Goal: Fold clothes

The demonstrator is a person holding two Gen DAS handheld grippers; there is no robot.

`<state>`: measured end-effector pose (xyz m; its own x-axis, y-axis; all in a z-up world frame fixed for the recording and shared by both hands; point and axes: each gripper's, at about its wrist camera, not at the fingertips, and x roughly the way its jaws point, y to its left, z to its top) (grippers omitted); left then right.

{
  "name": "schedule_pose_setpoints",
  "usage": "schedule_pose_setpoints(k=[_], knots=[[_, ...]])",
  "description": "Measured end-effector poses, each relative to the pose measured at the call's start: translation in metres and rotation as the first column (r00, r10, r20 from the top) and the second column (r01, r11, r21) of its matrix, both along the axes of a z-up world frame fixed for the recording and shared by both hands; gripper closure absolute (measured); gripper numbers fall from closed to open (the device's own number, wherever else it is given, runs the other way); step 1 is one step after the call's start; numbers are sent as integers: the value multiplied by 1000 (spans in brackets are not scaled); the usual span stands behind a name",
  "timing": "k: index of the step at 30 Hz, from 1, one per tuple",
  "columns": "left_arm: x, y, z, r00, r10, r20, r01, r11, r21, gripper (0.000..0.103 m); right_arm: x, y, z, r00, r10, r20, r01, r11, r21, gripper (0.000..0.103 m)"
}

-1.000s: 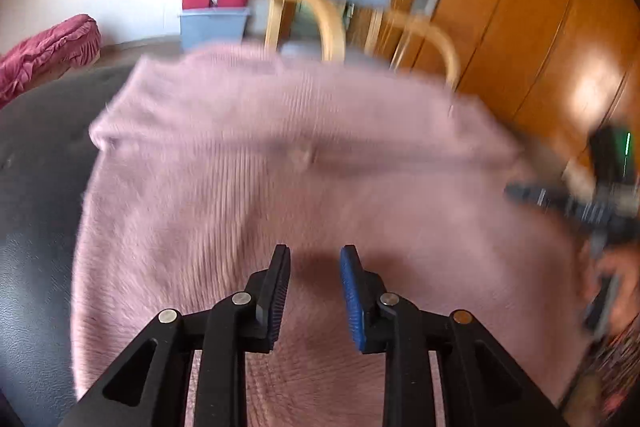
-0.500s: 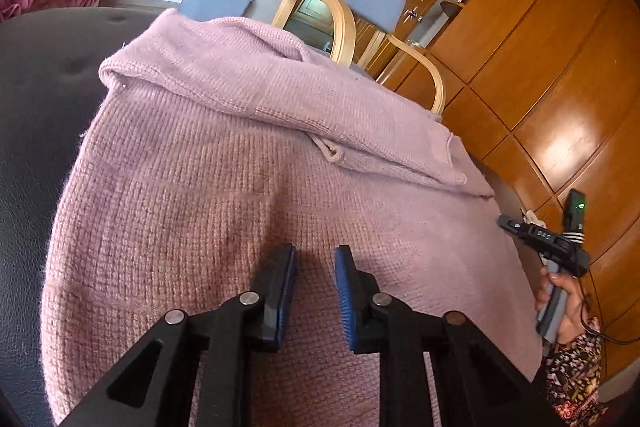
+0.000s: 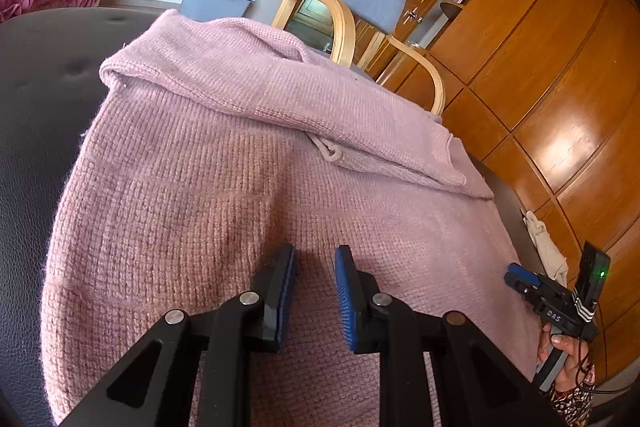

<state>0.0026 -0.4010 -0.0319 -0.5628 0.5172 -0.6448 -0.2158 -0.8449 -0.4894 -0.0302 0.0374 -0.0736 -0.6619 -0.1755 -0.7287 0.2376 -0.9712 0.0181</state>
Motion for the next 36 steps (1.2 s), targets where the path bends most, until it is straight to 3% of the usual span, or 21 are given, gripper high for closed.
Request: schedule_pose_setpoints(k=[1, 5, 8, 12, 23, 27, 30, 31, 34, 36], knots=[[0, 0, 0, 1000, -1, -1, 1, 1000, -1, 84, 4, 9, 0, 999, -42, -19, 42, 999, 31, 66], [3, 1, 6, 1000, 9, 1, -9, 999, -35, 83, 5, 18, -2, 996, -73, -42, 73, 997, 13, 64], [30, 13, 27, 995, 29, -90, -50, 971, -232, 78, 8, 13, -4, 997, -68, -47, 70, 997, 35, 61], [46, 18, 19, 992, -48, -115, 0, 923, -386, 78, 9, 15, -6, 997, -66, -43, 66, 998, 7, 61], [60, -43, 15, 994, 12, -105, -51, 923, -382, 76, 7, 16, -7, 997, -66, -38, 65, 998, -20, 61], [65, -52, 52, 979, 59, -195, -104, 968, -228, 77, 8, 16, -7, 997, -67, -40, 66, 998, -14, 61], [41, -38, 71, 965, 92, -247, -125, 985, -122, 77, 8, 15, -7, 997, -67, -42, 67, 998, -1, 60], [28, -30, 71, 967, 90, -238, -122, 985, -125, 76, 8, 14, -7, 997, -67, -43, 67, 998, 1, 60], [-18, -4, 41, 986, 84, -146, -123, 952, -281, 76, 8, 13, -7, 997, -69, -43, 69, 998, 2, 60], [-36, -3, 23, 992, 104, -73, -122, 943, -311, 77, 9, 15, -6, 997, -68, -42, 68, 998, -1, 60]])
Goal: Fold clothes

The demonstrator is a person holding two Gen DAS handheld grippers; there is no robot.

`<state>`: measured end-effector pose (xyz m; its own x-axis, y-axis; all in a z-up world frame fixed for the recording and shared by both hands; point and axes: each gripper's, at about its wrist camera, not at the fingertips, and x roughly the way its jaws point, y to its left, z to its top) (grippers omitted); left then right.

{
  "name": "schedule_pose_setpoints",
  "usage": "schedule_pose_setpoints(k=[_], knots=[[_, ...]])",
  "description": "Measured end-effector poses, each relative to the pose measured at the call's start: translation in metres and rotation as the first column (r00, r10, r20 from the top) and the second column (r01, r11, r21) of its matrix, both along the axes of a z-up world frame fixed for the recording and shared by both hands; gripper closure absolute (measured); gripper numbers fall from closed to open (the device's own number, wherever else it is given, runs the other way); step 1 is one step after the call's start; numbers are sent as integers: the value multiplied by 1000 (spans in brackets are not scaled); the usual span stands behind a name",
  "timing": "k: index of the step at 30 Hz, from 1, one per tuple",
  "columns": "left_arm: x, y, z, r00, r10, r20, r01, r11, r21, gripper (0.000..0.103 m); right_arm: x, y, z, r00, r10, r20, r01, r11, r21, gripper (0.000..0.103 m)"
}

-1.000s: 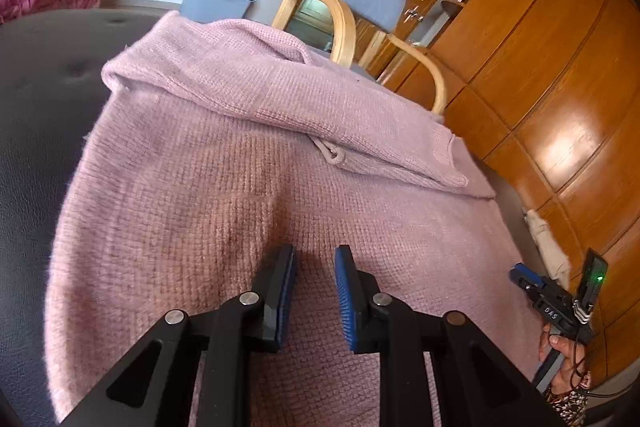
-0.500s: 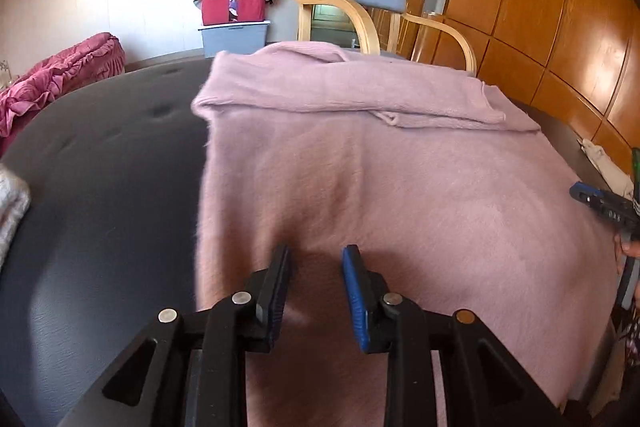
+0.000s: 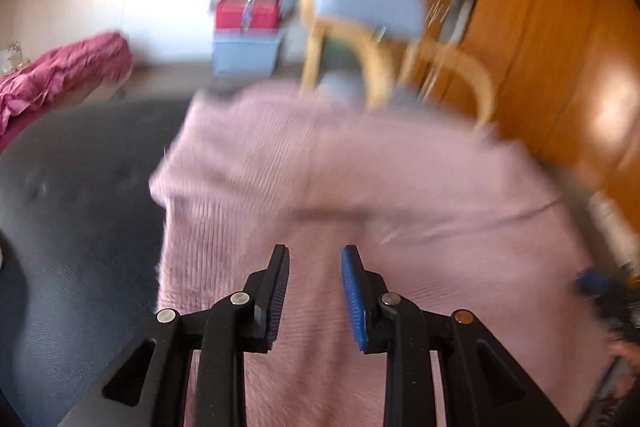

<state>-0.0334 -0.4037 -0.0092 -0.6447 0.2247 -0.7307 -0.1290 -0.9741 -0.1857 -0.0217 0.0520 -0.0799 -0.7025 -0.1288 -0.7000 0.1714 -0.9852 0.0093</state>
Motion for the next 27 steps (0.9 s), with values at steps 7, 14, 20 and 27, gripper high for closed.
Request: schedule_pose_setpoints(k=[7, 14, 20, 27], knots=[[-5, -41, -7, 992, 111, 56, -105, 989, -99, 76, -1, 1, -1, 1000, 2, 3, -2, 1000, -19, 60], [46, -23, 29, 995, 77, -60, -76, 997, 30, 78, 0, 0, 1, 1000, 11, 2, -10, 1000, -25, 55], [78, 52, 13, 985, -155, -69, 153, 988, -38, 77, 32, -9, 35, 986, 130, -104, -149, 967, -207, 55], [72, 39, -13, 988, -150, -22, 151, 988, 44, 76, 55, -70, 22, 934, 357, -17, -357, 934, -22, 55]])
